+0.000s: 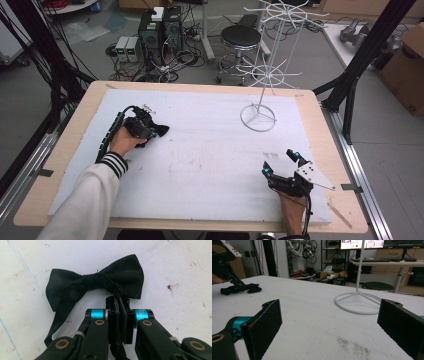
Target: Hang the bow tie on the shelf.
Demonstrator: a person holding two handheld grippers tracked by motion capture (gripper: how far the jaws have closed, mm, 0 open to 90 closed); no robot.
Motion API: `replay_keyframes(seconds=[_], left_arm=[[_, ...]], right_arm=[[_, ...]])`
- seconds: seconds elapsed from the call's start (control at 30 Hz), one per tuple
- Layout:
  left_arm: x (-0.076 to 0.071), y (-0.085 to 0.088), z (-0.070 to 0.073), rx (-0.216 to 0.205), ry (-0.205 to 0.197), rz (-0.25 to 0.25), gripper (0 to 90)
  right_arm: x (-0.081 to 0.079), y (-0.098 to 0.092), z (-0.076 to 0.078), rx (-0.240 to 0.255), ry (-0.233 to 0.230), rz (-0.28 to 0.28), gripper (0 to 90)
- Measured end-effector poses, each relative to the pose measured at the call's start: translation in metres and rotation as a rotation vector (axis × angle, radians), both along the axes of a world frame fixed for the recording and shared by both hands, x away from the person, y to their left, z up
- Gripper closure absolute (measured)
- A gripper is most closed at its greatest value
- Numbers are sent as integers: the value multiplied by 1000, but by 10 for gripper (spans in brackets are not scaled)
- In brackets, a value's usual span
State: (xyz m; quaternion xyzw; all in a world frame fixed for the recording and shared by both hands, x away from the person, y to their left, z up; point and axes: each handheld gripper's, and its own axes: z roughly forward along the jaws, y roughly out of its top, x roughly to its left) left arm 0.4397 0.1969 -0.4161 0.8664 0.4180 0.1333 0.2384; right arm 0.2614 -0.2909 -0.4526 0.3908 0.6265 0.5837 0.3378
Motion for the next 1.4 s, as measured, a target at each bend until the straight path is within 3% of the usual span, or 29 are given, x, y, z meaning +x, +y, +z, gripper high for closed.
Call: replay_keyframes(seconds=[0.33, 0.47, 0.7, 1.13, 1.27, 1.3, 1.4], left_arm=[[-1, 2, 6, -25, -33, 12, 866], [-2, 4, 9, -56, -42, 26, 867], [-6, 4, 18, -100, -94, 18, 868], [-18, 3, 44, -325, -280, 56, 870], [-19, 2, 48, -343, -305, 55, 871], [-20, 0, 51, -367, -314, 61, 872], [-20, -1, 54, -386, -311, 63, 872]], right_arm=[[0, 0, 0, -1, -3, 0, 46], [0, 0, 0, -1, 0, -1, 46], [0, 0, 0, -2, -5, 0, 46], [0, 0, 0, 0, 0, -1, 46], [0, 0, 0, -2, -4, -1, 46], [0, 0, 0, -3, -5, -1, 46], [1, 0, 0, -1, -6, 1, 46]])
